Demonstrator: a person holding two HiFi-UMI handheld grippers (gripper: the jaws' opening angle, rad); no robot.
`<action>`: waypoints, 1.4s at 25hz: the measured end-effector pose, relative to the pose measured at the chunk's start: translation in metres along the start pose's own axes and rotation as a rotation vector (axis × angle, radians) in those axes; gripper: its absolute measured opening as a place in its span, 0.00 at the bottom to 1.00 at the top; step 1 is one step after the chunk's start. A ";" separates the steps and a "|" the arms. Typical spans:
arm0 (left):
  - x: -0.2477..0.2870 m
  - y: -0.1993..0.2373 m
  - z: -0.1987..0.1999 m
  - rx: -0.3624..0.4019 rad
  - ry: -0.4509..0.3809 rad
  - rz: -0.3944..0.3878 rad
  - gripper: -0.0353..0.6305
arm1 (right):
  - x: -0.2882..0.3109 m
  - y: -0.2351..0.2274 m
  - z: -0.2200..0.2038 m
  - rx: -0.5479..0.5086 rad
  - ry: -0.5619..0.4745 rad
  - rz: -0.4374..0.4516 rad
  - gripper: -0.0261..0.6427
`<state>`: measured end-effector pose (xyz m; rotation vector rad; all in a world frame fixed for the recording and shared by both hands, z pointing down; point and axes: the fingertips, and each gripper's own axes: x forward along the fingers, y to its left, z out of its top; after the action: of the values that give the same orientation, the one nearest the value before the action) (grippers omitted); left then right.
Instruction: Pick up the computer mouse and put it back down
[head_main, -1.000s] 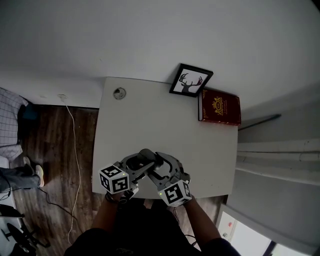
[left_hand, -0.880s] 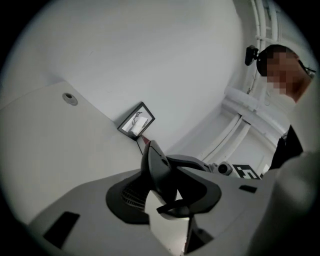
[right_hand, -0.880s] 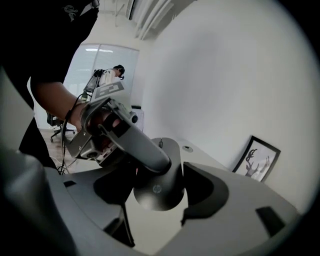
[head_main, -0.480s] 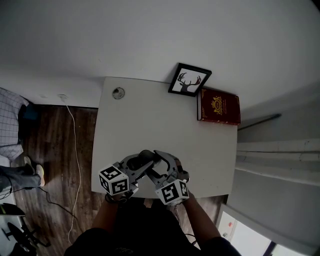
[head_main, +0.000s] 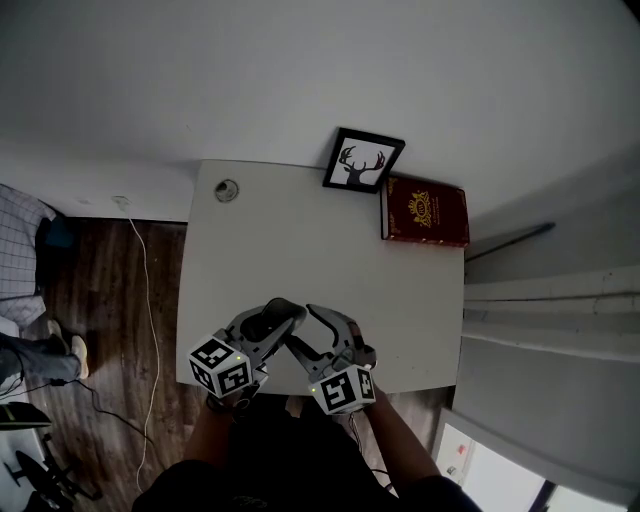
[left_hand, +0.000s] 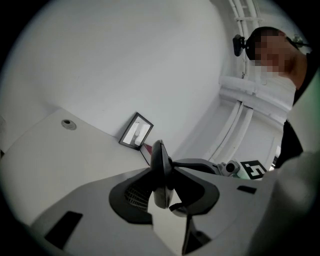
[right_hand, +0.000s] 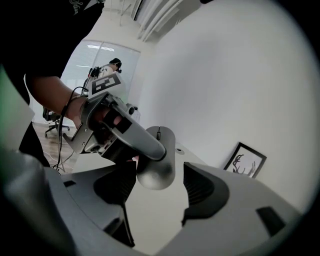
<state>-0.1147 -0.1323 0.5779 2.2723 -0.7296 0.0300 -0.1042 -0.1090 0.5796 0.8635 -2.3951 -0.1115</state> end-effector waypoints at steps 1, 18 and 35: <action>0.000 -0.001 0.002 0.007 -0.006 0.009 0.24 | -0.003 -0.002 -0.001 0.009 -0.001 -0.006 0.50; 0.006 -0.050 0.018 0.211 -0.121 0.265 0.24 | -0.083 -0.052 -0.018 0.319 -0.157 -0.212 0.07; 0.015 -0.127 0.008 0.364 -0.172 0.382 0.24 | -0.158 -0.058 -0.016 0.318 -0.225 -0.299 0.07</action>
<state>-0.0384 -0.0729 0.4935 2.4577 -1.3348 0.1610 0.0345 -0.0570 0.4991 1.4229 -2.5135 0.0630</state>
